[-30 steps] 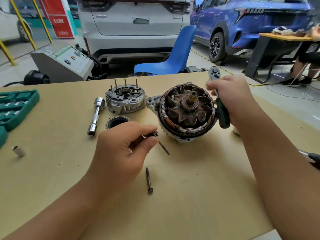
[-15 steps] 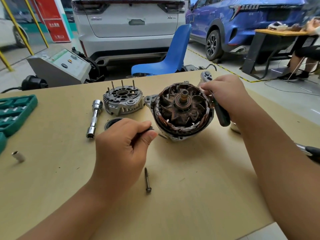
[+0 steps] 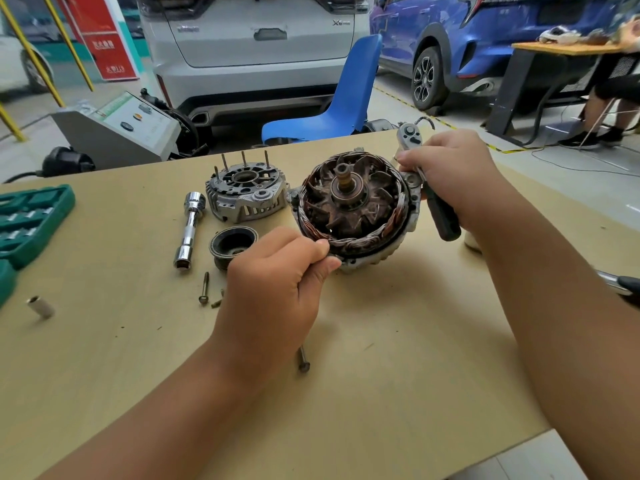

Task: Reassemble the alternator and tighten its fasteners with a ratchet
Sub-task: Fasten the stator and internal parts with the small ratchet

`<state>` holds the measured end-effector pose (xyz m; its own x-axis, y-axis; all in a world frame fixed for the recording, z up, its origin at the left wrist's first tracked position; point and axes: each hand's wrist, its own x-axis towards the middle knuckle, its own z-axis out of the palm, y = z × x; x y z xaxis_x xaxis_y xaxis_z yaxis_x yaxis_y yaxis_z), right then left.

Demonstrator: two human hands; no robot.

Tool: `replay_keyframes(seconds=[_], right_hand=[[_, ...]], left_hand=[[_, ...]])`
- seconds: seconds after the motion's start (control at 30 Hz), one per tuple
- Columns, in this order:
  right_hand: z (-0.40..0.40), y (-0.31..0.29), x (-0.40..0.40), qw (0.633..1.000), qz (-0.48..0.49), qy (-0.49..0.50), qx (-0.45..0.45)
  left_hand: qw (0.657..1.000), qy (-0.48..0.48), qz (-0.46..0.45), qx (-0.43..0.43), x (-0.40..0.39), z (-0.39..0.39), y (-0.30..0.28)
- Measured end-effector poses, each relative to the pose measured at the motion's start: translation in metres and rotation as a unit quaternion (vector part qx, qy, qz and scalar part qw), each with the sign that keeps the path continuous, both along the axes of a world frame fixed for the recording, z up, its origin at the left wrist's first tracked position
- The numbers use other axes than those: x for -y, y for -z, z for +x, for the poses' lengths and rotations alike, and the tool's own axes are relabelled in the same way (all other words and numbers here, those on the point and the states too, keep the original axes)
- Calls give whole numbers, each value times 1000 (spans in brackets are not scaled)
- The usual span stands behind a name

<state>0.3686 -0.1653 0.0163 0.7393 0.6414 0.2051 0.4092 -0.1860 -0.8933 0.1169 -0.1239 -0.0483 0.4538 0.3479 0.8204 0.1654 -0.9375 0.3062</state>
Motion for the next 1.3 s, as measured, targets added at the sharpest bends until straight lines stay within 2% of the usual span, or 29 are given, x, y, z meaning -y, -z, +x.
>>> replay_keyframes(seconds=[0.63,0.87,1.3], right_hand=[[-4,-2,1,1000,2,19,2],[0,1,0,1000,9,23,7],[-2,0,0,1000,-4,22,22]], left_hand=[[999,11,32,-18,-2,2,1],[1000,3,11,-27,4,9,-1],[991,-21,-134,-5,8,13,-2]])
